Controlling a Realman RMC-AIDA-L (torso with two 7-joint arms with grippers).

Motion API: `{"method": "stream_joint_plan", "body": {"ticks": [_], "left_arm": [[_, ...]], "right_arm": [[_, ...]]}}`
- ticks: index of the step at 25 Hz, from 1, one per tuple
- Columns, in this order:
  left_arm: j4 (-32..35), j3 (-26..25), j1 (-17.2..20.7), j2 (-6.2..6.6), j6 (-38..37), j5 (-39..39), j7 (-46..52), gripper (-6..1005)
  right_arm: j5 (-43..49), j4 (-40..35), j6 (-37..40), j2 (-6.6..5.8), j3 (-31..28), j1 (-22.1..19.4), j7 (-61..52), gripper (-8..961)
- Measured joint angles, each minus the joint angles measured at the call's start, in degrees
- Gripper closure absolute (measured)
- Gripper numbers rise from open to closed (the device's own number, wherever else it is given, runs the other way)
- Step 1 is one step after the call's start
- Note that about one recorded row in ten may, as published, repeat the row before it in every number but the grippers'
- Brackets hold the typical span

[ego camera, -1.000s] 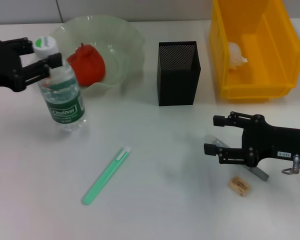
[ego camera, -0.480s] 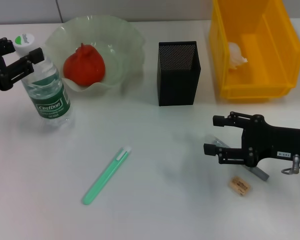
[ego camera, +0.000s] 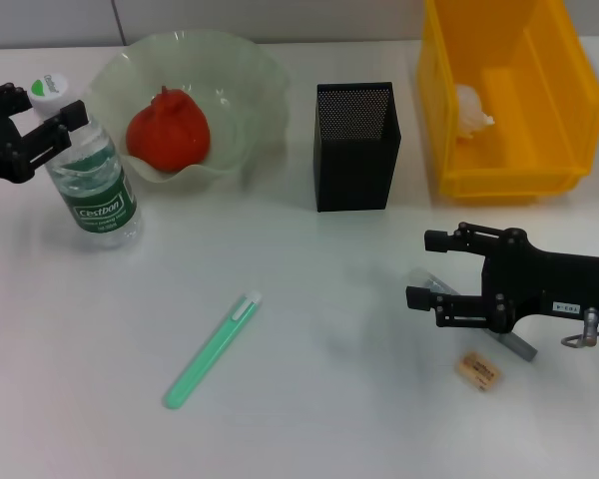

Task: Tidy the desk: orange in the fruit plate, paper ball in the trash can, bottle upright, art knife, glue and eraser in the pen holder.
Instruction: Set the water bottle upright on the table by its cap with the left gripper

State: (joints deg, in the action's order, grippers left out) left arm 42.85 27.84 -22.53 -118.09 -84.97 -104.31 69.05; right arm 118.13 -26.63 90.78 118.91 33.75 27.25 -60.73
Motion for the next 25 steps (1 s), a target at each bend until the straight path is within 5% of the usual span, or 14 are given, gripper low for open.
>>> {"method": "stream_joint_plan", "body": {"ticks": [25], "left_arm": [[-1.4, 0.2, -0.7, -0.13, 0.2, 0.0, -1.3, 552]], "right_arm": [[-0.1, 0.0, 0.0, 0.0, 0.0, 0.1, 0.0, 141]]}}
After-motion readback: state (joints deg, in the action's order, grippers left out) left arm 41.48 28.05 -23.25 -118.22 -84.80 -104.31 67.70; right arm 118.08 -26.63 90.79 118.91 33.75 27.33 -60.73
